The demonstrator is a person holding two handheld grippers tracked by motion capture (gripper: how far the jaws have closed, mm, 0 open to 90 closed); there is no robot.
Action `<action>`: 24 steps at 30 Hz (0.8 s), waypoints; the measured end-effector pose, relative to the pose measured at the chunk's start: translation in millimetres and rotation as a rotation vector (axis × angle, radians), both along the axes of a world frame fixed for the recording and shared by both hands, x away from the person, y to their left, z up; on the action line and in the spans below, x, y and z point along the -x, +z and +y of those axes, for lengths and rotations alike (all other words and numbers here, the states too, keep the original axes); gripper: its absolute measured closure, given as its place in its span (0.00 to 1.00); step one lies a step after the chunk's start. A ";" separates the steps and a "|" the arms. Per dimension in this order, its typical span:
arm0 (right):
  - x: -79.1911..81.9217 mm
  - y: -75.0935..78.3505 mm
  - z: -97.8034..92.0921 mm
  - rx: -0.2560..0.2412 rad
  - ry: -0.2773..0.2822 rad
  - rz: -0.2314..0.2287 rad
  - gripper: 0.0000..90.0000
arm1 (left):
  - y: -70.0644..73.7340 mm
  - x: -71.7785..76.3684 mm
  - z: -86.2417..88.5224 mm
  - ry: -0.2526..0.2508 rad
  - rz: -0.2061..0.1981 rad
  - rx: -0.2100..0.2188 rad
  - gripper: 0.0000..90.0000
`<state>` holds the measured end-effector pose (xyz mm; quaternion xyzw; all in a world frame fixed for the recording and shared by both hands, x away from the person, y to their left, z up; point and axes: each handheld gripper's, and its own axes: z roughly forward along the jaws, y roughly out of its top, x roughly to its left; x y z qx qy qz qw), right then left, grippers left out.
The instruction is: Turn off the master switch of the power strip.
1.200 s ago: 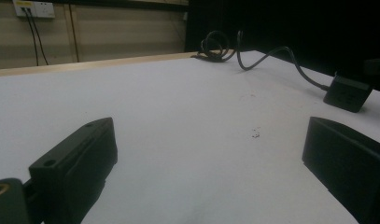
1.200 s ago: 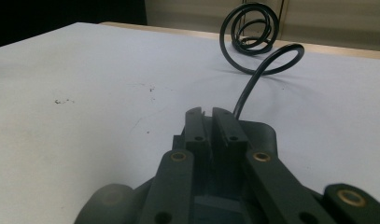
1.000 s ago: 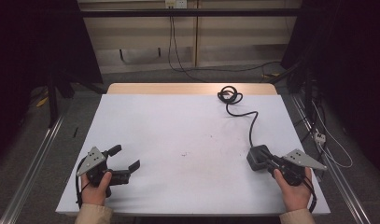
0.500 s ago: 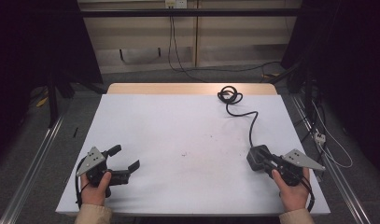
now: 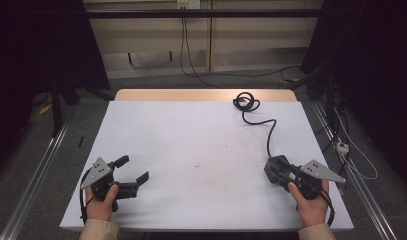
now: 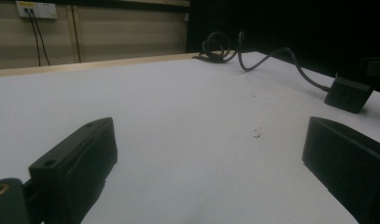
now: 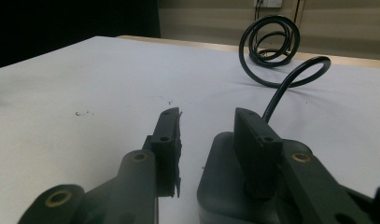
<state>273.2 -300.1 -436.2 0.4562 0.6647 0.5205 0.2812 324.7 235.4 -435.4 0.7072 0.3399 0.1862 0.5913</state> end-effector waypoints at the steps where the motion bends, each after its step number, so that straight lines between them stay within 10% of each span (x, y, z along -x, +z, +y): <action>1: 0.0 0.0 0.1 0.000 0.000 -0.001 0.68 | 0.0 0.1 0.0 0.001 0.000 0.001 0.03; 24: -0.2 0.2 6.5 -0.005 0.017 -0.006 0.53 | -0.1 0.2 0.5 0.003 0.001 0.000 0.03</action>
